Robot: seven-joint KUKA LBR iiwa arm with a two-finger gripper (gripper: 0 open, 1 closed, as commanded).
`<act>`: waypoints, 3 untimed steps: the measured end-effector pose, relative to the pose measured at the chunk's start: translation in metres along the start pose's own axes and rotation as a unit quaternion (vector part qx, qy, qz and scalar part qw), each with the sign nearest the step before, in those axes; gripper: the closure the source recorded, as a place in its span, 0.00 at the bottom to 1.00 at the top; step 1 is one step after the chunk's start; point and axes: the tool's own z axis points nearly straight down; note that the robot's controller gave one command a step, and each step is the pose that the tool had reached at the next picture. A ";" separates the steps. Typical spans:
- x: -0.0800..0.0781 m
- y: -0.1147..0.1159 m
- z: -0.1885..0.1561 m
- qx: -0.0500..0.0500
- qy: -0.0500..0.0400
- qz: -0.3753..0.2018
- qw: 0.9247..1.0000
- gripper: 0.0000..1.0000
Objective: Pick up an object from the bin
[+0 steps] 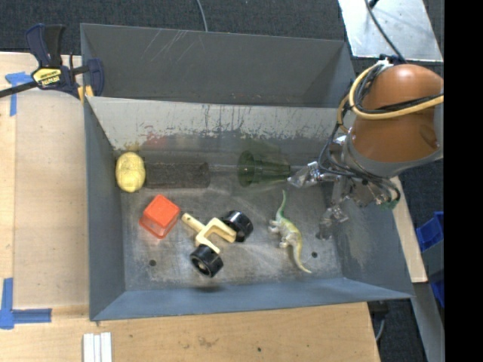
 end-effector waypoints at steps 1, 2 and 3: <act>0.008 0.002 0.088 0.004 0.007 0.148 0.989 1.00; 0.008 0.002 0.088 0.004 0.007 0.148 0.989 1.00; 0.011 0.000 -0.019 0.001 -0.001 0.151 0.988 1.00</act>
Offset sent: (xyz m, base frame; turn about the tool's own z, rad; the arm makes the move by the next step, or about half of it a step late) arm 0.0000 0.0000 0.0000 0.0000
